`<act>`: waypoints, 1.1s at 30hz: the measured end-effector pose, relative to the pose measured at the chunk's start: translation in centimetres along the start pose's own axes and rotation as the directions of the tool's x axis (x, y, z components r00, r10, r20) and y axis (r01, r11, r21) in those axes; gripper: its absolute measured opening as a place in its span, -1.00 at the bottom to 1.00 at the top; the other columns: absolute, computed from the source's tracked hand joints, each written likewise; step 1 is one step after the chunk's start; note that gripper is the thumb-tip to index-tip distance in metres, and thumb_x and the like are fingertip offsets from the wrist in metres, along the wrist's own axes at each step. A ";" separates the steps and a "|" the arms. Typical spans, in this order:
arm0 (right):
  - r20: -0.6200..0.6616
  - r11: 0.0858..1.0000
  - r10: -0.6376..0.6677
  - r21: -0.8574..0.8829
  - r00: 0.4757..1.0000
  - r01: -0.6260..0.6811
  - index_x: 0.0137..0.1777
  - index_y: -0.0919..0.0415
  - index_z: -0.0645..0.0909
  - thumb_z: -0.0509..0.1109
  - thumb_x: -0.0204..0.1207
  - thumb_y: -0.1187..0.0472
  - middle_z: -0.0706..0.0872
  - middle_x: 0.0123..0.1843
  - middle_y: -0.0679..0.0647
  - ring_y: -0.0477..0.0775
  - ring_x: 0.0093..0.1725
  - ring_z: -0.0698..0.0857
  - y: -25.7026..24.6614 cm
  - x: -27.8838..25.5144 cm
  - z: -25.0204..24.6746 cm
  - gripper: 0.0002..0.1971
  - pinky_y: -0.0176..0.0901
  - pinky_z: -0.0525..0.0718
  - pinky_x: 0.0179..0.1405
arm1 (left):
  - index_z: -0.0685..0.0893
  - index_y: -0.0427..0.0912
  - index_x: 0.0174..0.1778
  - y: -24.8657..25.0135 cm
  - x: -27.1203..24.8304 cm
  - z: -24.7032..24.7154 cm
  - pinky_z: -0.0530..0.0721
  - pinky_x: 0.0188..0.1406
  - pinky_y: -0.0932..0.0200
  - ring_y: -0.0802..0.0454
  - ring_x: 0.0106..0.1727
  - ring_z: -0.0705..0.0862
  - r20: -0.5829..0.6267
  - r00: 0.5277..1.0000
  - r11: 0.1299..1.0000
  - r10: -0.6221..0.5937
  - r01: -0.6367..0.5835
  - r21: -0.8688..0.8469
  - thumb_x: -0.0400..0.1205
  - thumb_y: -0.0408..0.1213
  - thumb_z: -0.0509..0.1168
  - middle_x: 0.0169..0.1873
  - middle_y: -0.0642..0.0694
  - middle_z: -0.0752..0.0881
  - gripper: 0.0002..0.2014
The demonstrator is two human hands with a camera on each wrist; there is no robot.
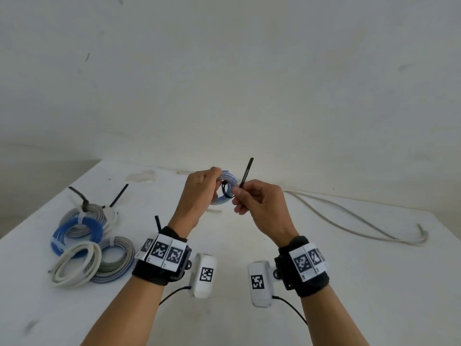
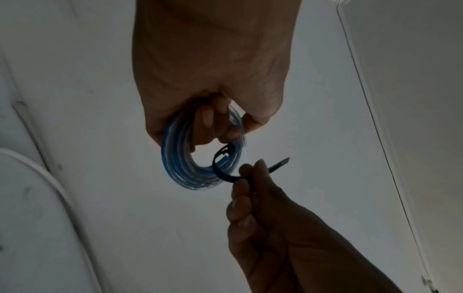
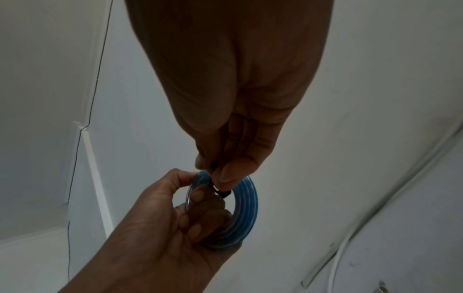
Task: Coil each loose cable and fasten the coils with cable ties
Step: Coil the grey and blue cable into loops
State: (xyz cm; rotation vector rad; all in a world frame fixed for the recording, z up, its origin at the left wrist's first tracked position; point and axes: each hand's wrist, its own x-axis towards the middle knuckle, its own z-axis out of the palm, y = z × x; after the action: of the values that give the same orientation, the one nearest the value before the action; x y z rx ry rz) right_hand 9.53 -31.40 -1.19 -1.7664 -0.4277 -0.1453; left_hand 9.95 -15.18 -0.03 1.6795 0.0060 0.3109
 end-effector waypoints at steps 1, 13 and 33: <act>-0.006 1.000 0.003 -0.006 1.000 -0.003 -0.13 0.32 0.75 0.47 0.66 0.26 0.80 -0.33 0.17 0.11 -0.38 0.76 0.5 0.2 0.3 -0.84 -0.10 0.74 -0.30 | 0.40 -0.09 -0.53 -0.4 0.1 -0.3 0.32 -0.43 0.18 -0.02 -0.39 0.34 -0.001 1.000 0.999 0.027 -0.027 0.023 0.71 -0.21 0.18 -0.52 -0.06 0.39 -0.57; -0.172 0.988 -0.106 0.092 0.979 0.123 -0.07 0.15 0.80 0.49 0.62 0.37 0.87 -0.23 0.06 0.09 -0.21 0.87 1.3 -0.6 2.6 -0.88 -0.08 0.84 -0.08 | 0.58 -0.20 -0.26 -2.0 0.4 -0.5 0.43 -0.37 0.23 0.15 -0.46 0.50 0.088 0.986 0.974 0.139 -0.152 0.170 0.76 -0.23 0.21 -0.47 0.15 0.63 -0.73; 0.017 0.976 -0.215 0.025 0.976 0.215 0.29 0.06 0.77 0.45 0.62 0.47 0.73 0.24 0.01 0.06 -0.11 0.72 -0.3 -1.1 1.0 -0.64 -0.16 0.77 -0.33 | 0.83 -0.06 0.09 -1.4 0.3 -1.2 0.54 -0.18 -0.01 -0.10 -0.28 0.54 0.038 0.980 0.980 0.194 -0.192 -0.059 0.80 -0.20 0.24 -0.10 -0.19 0.81 -0.78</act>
State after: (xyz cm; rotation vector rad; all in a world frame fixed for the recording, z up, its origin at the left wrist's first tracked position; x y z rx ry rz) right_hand 8.33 -30.62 -1.53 -1.6973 -0.6327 -0.2754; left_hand 10.24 -13.75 -1.24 1.6345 -0.1978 0.4165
